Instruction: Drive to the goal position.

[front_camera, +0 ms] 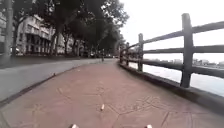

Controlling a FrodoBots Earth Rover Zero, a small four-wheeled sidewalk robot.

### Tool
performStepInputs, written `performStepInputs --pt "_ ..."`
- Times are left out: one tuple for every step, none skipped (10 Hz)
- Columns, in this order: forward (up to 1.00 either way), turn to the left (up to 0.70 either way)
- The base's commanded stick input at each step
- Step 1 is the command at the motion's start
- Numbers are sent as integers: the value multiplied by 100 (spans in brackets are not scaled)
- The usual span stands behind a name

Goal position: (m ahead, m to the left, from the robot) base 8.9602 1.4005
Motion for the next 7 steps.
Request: performStepInputs --pt "85 0" --pt "85 0" --pt "85 0" --pt "85 0" --pt "85 0" --pt "85 0" --pt "85 0"
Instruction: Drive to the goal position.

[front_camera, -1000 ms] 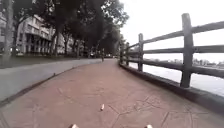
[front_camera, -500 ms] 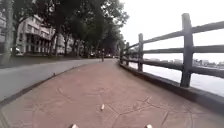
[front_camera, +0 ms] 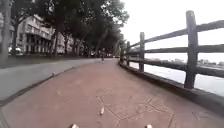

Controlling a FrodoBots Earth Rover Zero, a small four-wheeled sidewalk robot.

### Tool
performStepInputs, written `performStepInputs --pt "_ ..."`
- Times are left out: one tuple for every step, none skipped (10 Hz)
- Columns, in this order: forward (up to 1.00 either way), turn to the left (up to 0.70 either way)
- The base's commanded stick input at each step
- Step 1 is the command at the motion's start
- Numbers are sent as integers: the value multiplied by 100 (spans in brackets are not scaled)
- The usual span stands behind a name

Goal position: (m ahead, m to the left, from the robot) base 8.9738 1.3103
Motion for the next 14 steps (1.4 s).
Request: performStepInputs --pt "85 0" --pt "85 0" --pt "85 0" --pt "85 0" --pt "85 0" --pt "85 0" --pt "85 0" --pt "85 0" --pt "85 0" --pt "85 0" --pt "85 0" --pt "85 0" --pt "85 0" --pt "85 0"
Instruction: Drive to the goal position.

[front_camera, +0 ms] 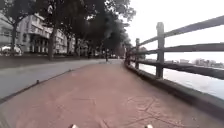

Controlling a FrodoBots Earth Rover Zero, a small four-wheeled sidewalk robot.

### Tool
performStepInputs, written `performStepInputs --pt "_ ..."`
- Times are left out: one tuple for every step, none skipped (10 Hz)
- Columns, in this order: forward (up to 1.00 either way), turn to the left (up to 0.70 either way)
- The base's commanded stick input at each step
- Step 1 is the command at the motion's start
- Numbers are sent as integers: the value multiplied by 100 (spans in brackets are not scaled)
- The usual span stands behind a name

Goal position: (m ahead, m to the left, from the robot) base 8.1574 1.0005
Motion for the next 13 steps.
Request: performStepInputs --pt "85 0" --pt "85 0" --pt "85 0" --pt "85 0" --pt "85 0" --pt "85 0" --pt "85 0" --pt "85 0" --pt "85 0" --pt "85 0" --pt "85 -28" --pt "85 -34" --pt "85 -34"
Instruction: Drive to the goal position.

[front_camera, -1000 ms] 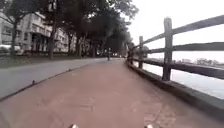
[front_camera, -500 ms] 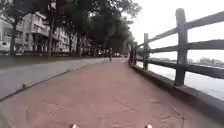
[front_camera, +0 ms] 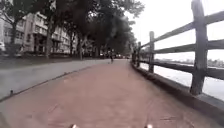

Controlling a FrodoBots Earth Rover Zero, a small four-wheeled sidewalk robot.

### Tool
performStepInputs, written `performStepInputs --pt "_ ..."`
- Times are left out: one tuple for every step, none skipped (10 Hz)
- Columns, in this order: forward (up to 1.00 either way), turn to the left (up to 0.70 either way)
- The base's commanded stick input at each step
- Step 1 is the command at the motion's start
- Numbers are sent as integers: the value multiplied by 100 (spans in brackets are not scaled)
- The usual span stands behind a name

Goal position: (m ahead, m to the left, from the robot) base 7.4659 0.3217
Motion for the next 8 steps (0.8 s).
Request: performStepInputs --pt "85 -34" --pt "85 -15" --pt "85 0" --pt "85 0" --pt "85 0" --pt "85 0" --pt "85 0" --pt "85 0"
